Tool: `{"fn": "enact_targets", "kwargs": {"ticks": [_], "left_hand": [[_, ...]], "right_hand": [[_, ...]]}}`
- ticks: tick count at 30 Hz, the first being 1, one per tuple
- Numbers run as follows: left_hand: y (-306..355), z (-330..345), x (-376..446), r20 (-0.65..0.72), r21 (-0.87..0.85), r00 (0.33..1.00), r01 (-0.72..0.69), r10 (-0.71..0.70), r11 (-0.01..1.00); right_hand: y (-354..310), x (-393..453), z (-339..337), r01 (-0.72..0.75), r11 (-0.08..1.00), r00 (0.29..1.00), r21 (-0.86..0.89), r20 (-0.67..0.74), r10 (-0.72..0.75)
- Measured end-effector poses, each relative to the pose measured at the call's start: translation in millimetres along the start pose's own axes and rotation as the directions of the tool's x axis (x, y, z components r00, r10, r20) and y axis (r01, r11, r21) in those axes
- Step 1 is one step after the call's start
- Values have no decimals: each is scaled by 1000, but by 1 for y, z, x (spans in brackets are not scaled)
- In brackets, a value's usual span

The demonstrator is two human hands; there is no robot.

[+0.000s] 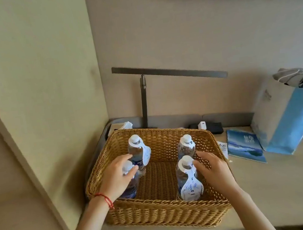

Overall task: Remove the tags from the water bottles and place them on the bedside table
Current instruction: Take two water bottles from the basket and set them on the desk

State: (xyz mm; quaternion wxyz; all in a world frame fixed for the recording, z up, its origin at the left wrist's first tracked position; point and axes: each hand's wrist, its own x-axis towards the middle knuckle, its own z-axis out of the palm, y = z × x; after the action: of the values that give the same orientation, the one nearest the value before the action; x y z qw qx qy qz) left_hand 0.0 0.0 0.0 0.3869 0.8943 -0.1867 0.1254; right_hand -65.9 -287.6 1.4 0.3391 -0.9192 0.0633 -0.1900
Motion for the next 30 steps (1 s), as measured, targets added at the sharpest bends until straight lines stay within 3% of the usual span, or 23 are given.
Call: {"fn": "enact_targets", "kwargs": {"ticks": [5,9,14,30], "left_hand": [[-11,4,2,-66,-20,989,128,-129,992],[-21,9,8,-25,-84,979,202,-204,976],[-34,14,11,46,-149,966,259,-255,954],[-36,16,16,-33,-222,989,134,-144,966]], "right_hand": [[11,16,19,19,998,994,58,102,-25],[16,25,31,34,995,990,94,135,-47],[22,26,39,-54,974,980,222,196,10],[16,30,42,-65,934,984,352,177,2]]}}
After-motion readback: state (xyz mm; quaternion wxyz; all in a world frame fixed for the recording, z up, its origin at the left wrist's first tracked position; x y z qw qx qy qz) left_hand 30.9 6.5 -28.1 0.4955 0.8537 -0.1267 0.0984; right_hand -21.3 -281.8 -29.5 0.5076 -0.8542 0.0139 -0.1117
